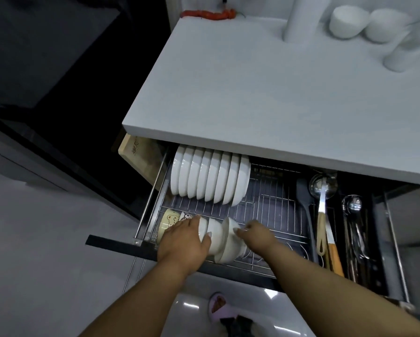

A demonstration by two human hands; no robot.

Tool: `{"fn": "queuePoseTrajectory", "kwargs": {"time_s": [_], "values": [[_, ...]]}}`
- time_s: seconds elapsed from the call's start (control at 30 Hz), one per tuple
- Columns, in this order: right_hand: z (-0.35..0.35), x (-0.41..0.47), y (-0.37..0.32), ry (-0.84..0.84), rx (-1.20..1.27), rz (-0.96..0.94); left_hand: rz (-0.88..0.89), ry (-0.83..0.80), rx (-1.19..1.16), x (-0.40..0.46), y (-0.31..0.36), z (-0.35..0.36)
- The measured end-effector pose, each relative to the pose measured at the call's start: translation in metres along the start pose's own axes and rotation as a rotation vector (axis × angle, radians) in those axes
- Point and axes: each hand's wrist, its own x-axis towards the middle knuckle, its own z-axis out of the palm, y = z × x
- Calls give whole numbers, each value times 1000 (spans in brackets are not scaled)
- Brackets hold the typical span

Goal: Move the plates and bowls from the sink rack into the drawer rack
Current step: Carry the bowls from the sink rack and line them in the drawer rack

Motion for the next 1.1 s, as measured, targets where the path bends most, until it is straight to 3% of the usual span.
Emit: {"fn": "queuePoseTrajectory", "kwargs": {"time_s": [0.2,0.33,0.67,1.1], "values": [[-58,-36,11,167,134,-149,-73,-54,-37,1,5,-4],[-102,-64,35,308,173,-195,-56,-56,-214,12,42,-9],[-194,-137,138,654,273,-188,334,-40,-329,11,234,-26],[-295,-251,350,939,406,-51,659,-146,-177,-66,474,52]]}}
